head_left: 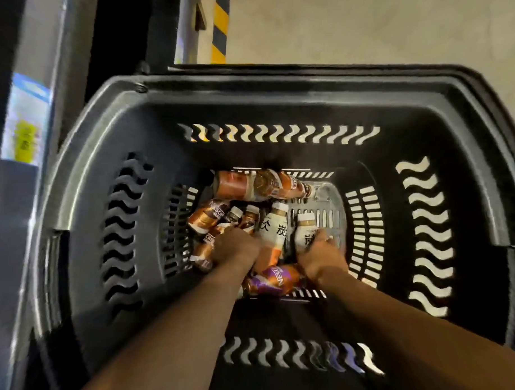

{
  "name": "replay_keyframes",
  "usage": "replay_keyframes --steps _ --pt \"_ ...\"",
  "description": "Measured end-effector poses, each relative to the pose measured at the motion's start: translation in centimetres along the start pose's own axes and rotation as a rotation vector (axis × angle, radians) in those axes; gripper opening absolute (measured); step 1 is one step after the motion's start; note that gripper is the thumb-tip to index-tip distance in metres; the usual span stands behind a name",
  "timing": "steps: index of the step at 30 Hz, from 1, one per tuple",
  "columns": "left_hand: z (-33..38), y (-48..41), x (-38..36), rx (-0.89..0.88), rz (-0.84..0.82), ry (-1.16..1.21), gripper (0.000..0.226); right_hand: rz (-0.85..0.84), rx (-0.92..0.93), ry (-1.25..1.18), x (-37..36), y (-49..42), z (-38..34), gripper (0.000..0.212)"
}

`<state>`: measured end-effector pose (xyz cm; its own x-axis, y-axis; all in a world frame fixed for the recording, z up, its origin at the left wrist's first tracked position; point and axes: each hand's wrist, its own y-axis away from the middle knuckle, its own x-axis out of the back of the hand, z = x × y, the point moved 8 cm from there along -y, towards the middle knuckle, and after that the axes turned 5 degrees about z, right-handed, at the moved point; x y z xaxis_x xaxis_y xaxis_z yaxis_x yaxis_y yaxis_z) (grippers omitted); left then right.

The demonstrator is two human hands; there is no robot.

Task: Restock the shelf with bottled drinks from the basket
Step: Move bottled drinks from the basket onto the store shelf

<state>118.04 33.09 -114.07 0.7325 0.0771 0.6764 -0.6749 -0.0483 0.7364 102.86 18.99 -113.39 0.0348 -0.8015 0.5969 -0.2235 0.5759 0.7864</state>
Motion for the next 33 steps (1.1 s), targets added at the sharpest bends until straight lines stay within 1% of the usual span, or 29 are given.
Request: replay_keyframes --steps 2,4,7,10,13,17,19,22,25,27,28,30,31,33 --pt "0.0 -0.7 -1.4 0.042 -0.006 0.038 0.057 0.002 -0.069 -0.152 -0.9 -1.2 1.0 0.074" --pt "0.1 -1.1 -2.8 0.049 -0.036 0.036 0.063 0.009 -0.114 -0.226 -1.6 -2.2 1.6 0.077" --pt "0.5 -2.1 -3.4 0.000 0.052 -0.057 0.061 0.084 -0.148 -0.312 -2.2 -4.1 2.8 0.075" --pt "0.8 -2.2 -3.8 -0.029 0.122 -0.132 0.054 0.142 -0.161 -0.343 -2.9 -5.4 4.2 0.080" --pt "0.6 -2.0 -3.9 -0.041 0.152 -0.193 0.054 0.145 -0.143 -0.349 -2.5 -5.2 4.2 0.074" --pt "0.1 -0.5 -2.3 -0.181 0.122 -0.201 0.056 0.153 -0.128 -0.416 -0.1 -3.2 4.0 0.068" --pt "-0.2 1.5 -0.9 -0.252 0.095 -0.179 0.066 0.151 -0.094 -0.433 2.2 -1.2 3.9 0.063" --pt "-0.4 6.0 2.2 -0.313 0.049 -0.023 0.078 0.119 -0.031 -0.490 6.6 3.7 2.9 0.059" --pt "-0.1 11.7 6.3 -0.256 -0.101 0.238 0.076 0.065 0.024 -0.575 11.6 10.4 0.7 0.061" --pt "0.5 16.5 10.3 -0.258 -0.187 0.364 0.067 0.026 0.064 -0.621 15.2 15.8 -1.4 0.062" --pt "1.0 19.2 12.9 -0.283 -0.204 0.402 0.060 0.016 0.090 -0.628 17.4 18.8 -2.7 0.064" --pt "1.9 25.3 19.1 -0.350 -0.199 0.473 0.040 0.016 0.165 -0.615 22.0 25.3 -5.6 0.075" --pt "2.2 28.6 22.4 -0.388 -0.185 0.519 0.034 0.017 0.208 -0.605 24.2 28.4 -6.9 0.078" --pt "2.6 35.4 29.2 -0.444 -0.150 0.610 0.029 0.035 0.285 -0.598 28.7 34.8 -9.3 0.071"
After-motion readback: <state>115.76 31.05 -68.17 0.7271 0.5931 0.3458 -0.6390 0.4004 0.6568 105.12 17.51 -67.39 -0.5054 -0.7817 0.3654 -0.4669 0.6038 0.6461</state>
